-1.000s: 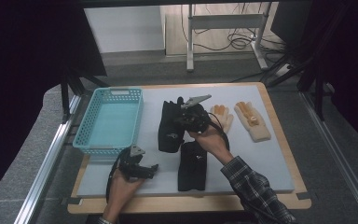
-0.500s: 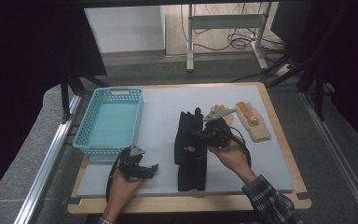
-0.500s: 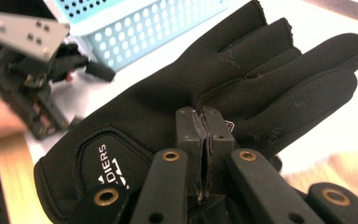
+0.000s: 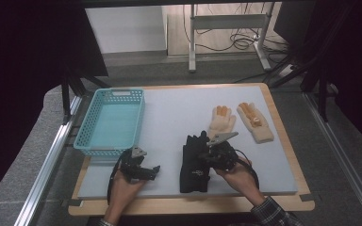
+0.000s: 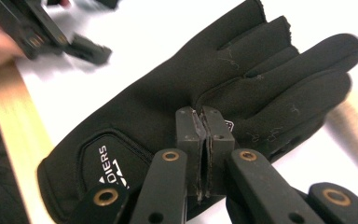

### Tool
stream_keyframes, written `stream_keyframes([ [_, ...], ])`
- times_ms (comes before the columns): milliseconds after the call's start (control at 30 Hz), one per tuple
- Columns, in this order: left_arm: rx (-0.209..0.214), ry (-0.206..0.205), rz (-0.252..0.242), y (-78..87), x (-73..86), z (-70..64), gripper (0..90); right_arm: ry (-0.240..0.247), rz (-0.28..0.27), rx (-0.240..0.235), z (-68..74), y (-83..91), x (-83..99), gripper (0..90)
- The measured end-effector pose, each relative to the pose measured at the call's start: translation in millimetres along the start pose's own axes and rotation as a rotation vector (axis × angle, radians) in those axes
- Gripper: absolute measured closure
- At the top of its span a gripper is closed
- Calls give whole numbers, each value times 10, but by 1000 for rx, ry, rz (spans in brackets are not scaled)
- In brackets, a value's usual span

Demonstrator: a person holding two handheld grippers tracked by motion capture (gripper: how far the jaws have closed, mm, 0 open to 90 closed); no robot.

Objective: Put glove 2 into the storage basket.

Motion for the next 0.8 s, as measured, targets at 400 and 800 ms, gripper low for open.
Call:
stream_keyframes([
  [400, 0, -1, -1, 0, 0, -1, 26, 1, -50, 6, -80, -80, 71, 533],
  [800, -1, -6, 1, 3, 2, 1, 27, -43, -75, 19, -301, 181, 427, 837],
])
Point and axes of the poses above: each handheld gripper's, and its own axes: y roughly backward along the jaws, x roughly out of its underside, z roughly to its left, the point moved 8 cm from there along -y, roughly forward along the jaws, and after that the axes turned 9 degrees about -x, right-handed, at the moved point
